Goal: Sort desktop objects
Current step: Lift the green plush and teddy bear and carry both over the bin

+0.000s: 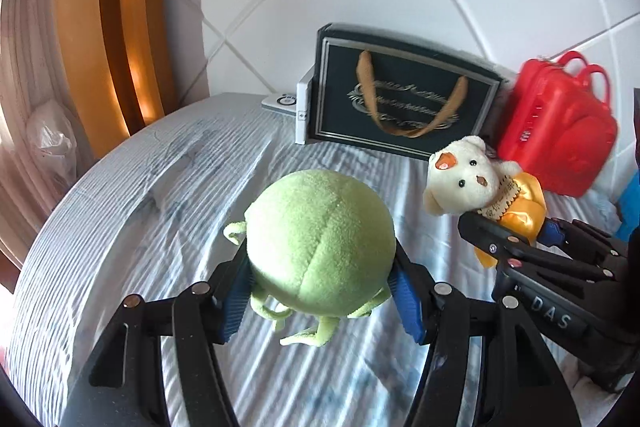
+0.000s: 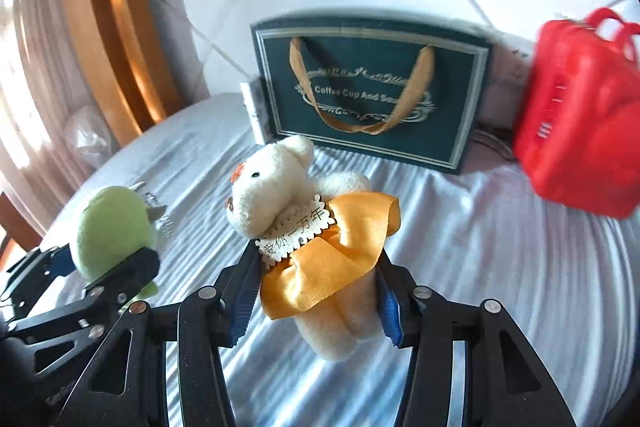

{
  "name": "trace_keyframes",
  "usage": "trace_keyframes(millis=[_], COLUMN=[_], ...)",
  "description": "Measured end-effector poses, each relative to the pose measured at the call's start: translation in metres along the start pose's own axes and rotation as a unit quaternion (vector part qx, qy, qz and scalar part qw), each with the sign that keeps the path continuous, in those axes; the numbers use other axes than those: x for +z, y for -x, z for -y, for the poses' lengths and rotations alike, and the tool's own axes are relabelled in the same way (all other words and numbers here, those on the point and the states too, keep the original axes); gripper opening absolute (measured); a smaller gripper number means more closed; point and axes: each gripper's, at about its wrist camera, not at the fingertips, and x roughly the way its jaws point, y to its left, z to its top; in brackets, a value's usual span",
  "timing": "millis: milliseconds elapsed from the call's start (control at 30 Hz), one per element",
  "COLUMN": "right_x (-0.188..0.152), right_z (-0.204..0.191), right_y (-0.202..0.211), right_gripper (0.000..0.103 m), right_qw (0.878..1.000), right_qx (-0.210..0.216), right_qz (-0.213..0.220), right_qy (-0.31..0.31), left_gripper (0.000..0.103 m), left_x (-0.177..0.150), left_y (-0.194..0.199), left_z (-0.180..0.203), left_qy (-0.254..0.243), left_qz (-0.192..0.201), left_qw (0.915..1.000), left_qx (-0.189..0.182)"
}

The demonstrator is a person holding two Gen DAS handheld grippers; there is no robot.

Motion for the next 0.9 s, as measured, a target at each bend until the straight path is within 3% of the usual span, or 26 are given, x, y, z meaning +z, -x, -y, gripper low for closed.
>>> trace_keyframes(millis=[267, 467, 733, 900], right_x=[-0.041, -0.083, -0.118, -0.141], right_z=[-0.013, -0.003, 0.045, 0.104], right_y=[0.119, 0.216, 0.347, 0.437], right_gripper=[0.051, 0.051, 0.051, 0.051], right_qw=[0.999, 0.996, 0.985, 0.968], right_qx=[-0.017, -0.038, -0.069, -0.107], right_qz=[0.045, 0.073, 0.151, 0.212], right_qy=[-0.013, -0.026, -0.054, -0.077], left_gripper=[0.061, 0.061, 0.061, 0.061], left_x=[-0.031, -0.054, -0.070, -0.084], left_y=[0.094, 0.173, 0.267, 0.325], left_z=[0.034, 0.061, 0.129, 0.201], left_qy=[-0.042, -0.074, -0.099, -0.122], left_qz=[0.005, 0.041, 0.105, 0.151], left_qw=[0.9982, 0.9942, 0.9832, 0.9671], left_qx=[-0.042, -0.066, -0.113, -0.164])
